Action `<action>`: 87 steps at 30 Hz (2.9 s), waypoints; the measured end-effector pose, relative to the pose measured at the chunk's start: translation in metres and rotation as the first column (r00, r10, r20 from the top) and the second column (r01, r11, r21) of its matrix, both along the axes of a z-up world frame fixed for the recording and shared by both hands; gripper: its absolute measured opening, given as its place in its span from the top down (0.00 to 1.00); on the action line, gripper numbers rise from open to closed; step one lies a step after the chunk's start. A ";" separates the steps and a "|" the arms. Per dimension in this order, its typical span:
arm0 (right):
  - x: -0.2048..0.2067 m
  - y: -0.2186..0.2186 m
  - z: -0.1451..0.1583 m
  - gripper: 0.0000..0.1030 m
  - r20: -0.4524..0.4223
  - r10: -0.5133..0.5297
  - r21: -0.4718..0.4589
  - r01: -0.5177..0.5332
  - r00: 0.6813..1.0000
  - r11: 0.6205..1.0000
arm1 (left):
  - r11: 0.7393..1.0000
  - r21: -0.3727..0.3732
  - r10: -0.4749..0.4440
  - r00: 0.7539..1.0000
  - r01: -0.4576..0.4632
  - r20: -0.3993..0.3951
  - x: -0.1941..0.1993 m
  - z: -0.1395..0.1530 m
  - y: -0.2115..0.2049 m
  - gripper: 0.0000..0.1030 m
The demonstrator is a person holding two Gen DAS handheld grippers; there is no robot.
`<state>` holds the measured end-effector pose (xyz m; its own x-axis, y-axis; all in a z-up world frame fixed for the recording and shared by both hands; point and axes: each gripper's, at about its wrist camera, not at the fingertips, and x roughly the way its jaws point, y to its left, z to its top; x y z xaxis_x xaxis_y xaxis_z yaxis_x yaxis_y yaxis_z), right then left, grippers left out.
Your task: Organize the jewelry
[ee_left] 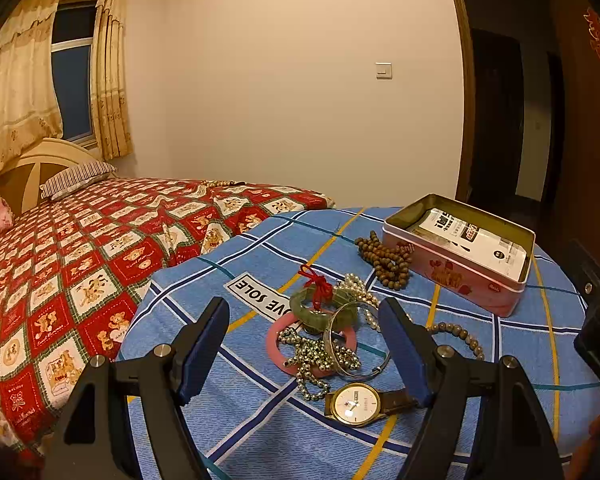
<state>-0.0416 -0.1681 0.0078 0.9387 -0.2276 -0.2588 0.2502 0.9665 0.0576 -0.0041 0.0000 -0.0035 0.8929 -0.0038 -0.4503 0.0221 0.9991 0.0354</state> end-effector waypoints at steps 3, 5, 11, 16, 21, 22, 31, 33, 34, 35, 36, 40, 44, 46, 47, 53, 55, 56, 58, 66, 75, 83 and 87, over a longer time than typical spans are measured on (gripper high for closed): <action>0.001 -0.001 -0.001 0.00 -0.004 -0.001 0.004 0.001 1.000 1.000 | 1.000 0.000 0.000 1.000 0.000 -0.001 0.000 0.000 0.000 0.25; 0.002 -0.001 -0.001 0.00 -0.006 -0.001 0.004 0.001 1.000 1.000 | 1.000 0.000 -0.001 1.000 0.001 -0.001 0.000 0.000 -0.001 0.25; 0.002 -0.002 -0.001 0.00 -0.008 -0.001 0.005 0.001 1.000 1.000 | 1.000 0.000 -0.002 1.000 0.002 -0.001 -0.001 0.000 -0.001 0.25; 0.002 -0.001 -0.001 0.00 -0.009 -0.001 0.006 0.001 1.000 1.000 | 1.000 -0.024 -0.015 1.000 0.015 -0.012 0.001 -0.001 0.003 0.25; 0.007 -0.007 -0.003 0.00 -0.042 0.008 0.037 -0.006 0.999 0.999 | 1.000 -0.016 -0.024 0.998 0.023 -0.062 0.008 -0.004 0.017 0.25; 0.009 -0.008 -0.004 0.00 -0.057 0.009 0.049 -0.006 0.998 0.999 | 1.000 -0.009 -0.021 0.997 0.021 -0.071 0.009 -0.005 0.020 0.25; 0.019 -0.020 -0.010 0.00 -0.120 0.035 0.128 -0.020 0.992 0.992 | 0.999 0.024 -0.019 0.992 0.022 -0.124 0.020 -0.010 0.021 0.25; 0.024 -0.019 -0.011 0.00 -0.140 0.056 0.130 -0.037 0.989 0.991 | 0.999 0.031 -0.020 0.992 0.024 -0.126 0.021 -0.010 0.021 0.25; 0.026 -0.018 -0.012 0.00 -0.152 0.070 0.130 -0.050 0.986 0.990 | 0.999 0.033 -0.020 0.991 0.024 -0.129 0.022 -0.010 0.020 0.25; 0.028 -0.017 -0.012 0.00 -0.164 0.083 0.131 -0.061 0.983 0.989 | 0.999 0.034 -0.021 0.991 0.026 -0.134 0.023 -0.010 0.020 0.25; 0.030 -0.016 -0.013 0.00 -0.175 0.094 0.131 -0.071 0.980 0.989 | 0.999 0.034 -0.020 0.990 0.025 -0.138 0.024 -0.011 0.020 0.25; 0.039 -0.012 -0.017 0.00 -0.228 0.137 0.135 -0.108 0.964 0.985 | 0.999 0.032 -0.015 0.989 0.020 -0.150 0.028 -0.011 0.022 0.25; 0.047 -0.008 -0.022 0.00 -0.284 0.193 0.137 -0.159 0.939 0.978 | 0.999 0.037 -0.018 0.987 0.025 -0.158 0.031 -0.012 0.023 0.25; 0.051 -0.005 -0.024 0.00 -0.314 0.214 0.128 -0.182 0.925 0.975 | 0.999 0.042 -0.022 0.987 0.029 -0.160 0.032 -0.013 0.025 0.25; 0.053 -0.004 -0.026 0.00 -0.329 0.223 0.127 -0.192 0.918 0.973 | 0.998 0.042 -0.029 0.986 0.037 -0.164 0.032 -0.013 0.026 0.25; 0.066 -0.001 -0.036 0.13 -0.415 0.306 0.154 -0.265 0.857 0.952 | 0.990 0.057 -0.120 0.978 0.132 -0.172 0.027 -0.014 0.043 0.25; 0.071 0.004 -0.041 0.15 -0.446 0.338 0.165 -0.295 0.829 0.941 | 0.988 0.056 -0.130 0.974 0.143 -0.183 0.025 -0.015 0.050 0.25; 0.075 0.007 -0.044 0.15 -0.459 0.348 0.164 -0.307 0.817 0.938 | 0.988 0.037 -0.143 0.971 0.153 -0.191 0.025 -0.016 0.054 0.25; 0.082 0.014 -0.049 0.15 -0.484 0.363 0.153 -0.331 0.796 0.931 | 0.986 -0.009 -0.167 0.965 0.169 -0.204 0.026 -0.017 0.060 0.25; 0.103 0.035 -0.070 0.25 -0.592 0.384 0.105 -0.404 0.709 0.908 | 0.962 -0.088 -0.270 0.939 0.257 -0.212 0.045 -0.013 0.044 0.25; 0.098 0.033 -0.066 0.79 -0.579 0.397 0.093 -0.426 0.712 0.900 | 0.943 -0.134 -0.331 0.897 0.304 -0.294 0.079 -0.026 0.011 0.30; 0.094 0.008 -0.054 0.80 -0.447 0.475 0.251 -0.403 0.758 0.880 | 0.934 -0.147 -0.355 0.875 0.324 -0.329 0.084 -0.033 0.006 0.86; 0.084 0.002 -0.043 0.80 -0.353 0.494 0.270 -0.419 0.794 0.867 | 0.933 -0.133 -0.360 0.887 0.336 -0.289 0.077 -0.027 0.005 0.91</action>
